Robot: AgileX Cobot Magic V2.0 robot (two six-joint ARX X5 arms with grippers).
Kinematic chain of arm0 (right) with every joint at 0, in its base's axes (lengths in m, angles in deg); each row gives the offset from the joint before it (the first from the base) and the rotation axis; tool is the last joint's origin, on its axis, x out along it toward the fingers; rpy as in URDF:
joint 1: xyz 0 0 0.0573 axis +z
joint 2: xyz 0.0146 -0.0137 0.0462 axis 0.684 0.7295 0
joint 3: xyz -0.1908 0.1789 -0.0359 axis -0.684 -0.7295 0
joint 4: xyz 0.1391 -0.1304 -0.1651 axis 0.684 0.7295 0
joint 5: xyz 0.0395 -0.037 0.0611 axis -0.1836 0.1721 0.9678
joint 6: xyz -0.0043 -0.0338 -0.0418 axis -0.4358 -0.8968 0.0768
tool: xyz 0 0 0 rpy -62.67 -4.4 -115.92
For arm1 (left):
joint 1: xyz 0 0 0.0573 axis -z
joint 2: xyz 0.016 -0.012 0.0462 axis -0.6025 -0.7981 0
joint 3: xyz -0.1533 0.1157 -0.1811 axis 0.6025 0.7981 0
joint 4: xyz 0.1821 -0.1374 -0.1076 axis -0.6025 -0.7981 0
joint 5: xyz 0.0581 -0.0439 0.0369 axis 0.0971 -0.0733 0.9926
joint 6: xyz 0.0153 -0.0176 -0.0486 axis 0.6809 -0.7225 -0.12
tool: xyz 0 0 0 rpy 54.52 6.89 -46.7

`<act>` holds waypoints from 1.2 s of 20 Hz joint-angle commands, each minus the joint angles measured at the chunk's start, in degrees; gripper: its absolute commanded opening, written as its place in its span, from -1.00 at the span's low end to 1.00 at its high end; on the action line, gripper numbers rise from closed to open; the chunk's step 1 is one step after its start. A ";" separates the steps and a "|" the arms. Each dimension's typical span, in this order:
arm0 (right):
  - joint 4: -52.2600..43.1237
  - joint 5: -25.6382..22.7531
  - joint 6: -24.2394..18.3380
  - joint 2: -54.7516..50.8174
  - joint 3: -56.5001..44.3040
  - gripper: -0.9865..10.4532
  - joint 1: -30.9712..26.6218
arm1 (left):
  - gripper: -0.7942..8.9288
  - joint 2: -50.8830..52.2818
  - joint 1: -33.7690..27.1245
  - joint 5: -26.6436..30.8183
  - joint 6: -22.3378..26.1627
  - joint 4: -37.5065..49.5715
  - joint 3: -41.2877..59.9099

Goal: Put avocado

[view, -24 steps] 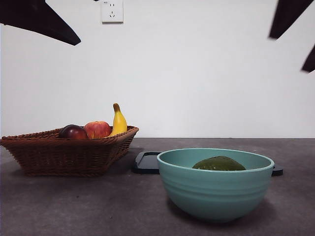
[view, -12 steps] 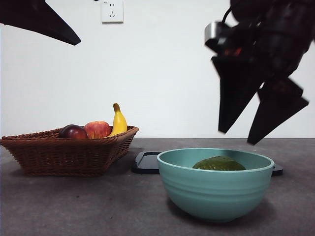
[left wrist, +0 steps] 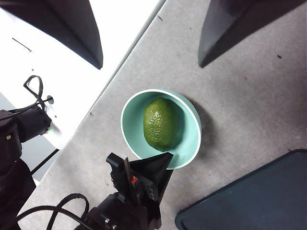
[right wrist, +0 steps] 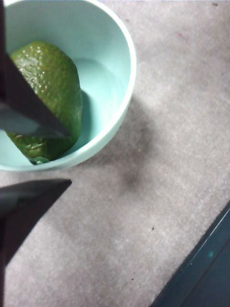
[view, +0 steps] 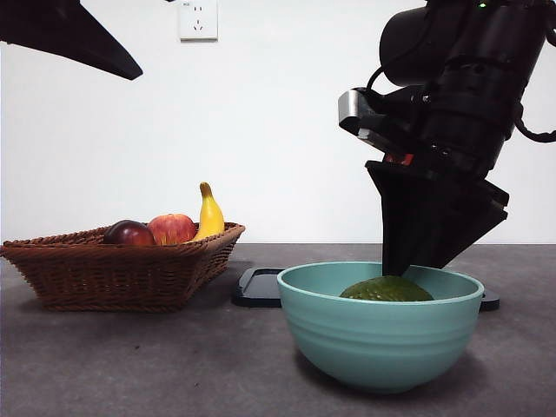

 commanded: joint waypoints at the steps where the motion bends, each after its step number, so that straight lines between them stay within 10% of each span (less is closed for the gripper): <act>1: -0.28 0.02 -0.26 1.22 1.07 -0.67 0.55 | -0.20 -0.28 0.46 -0.26 -0.33 0.48 -0.55; 24: 3.34 -1.95 1.27 2.45 18.38 -0.81 -6.12 | -0.20 -0.28 0.46 -0.26 -0.07 0.46 -0.55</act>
